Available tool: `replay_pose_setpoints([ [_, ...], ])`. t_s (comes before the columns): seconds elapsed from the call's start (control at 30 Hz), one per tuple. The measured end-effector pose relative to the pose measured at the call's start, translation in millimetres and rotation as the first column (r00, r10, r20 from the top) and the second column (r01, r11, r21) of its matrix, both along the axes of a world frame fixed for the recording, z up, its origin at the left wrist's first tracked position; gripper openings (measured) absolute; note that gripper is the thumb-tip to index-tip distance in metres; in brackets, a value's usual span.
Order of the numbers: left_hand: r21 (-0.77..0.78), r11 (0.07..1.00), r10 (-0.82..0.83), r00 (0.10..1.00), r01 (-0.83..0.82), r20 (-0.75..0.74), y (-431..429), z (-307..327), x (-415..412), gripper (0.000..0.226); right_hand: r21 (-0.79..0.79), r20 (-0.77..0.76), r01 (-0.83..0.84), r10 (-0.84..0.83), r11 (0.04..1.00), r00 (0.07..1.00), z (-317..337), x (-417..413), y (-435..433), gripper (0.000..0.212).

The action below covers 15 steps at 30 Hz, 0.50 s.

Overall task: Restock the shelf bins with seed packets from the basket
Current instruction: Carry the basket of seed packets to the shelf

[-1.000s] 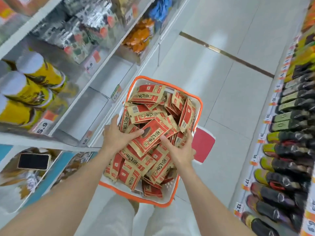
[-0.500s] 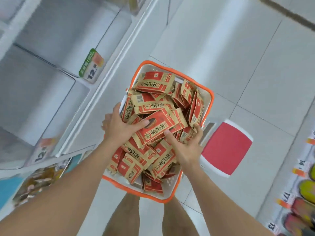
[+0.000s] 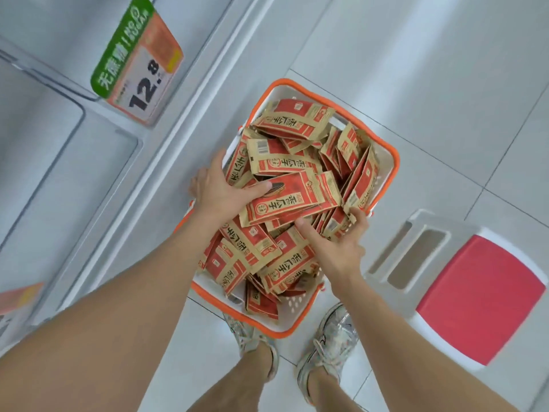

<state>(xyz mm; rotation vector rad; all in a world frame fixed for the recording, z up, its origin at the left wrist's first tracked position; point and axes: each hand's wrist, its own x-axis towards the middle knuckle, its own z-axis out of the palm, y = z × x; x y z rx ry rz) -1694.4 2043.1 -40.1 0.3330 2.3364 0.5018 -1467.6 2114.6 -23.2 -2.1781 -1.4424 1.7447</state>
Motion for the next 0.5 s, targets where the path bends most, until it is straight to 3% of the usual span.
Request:
replay_pose_setpoints([
  [0.13, 0.027, 0.999, 0.034, 0.999, -0.035, 0.008, 7.0, -16.1, -12.0, 0.143, 0.017, -0.001, -0.013, 0.013, 1.000, 1.000, -4.6, -8.4, -1.1, 0.107],
  [0.27, -0.017, 0.999, -0.027, 0.998, 0.028, 0.058, 0.1, -1.6, -16.8, 0.124, -0.035, 0.012, -0.142, 0.143, 0.989, 0.990, 11.9, -4.6, 5.5, 0.120],
  [0.4, 0.026, 0.999, 0.040, 0.999, -0.041, 0.014, -6.0, 55.8, 3.5, 0.073, -0.159, 0.121, -0.299, 0.320, 0.941, 0.940, 65.5, -2.9, 18.5, 0.104],
  [0.5, 0.051, 0.997, -0.058, 0.997, 0.060, -0.044, -11.6, 121.7, 33.1, 0.031, -0.202, 0.211, -0.456, 0.493, 0.867, 0.844, 127.6, -5.0, 26.2, 0.079],
])
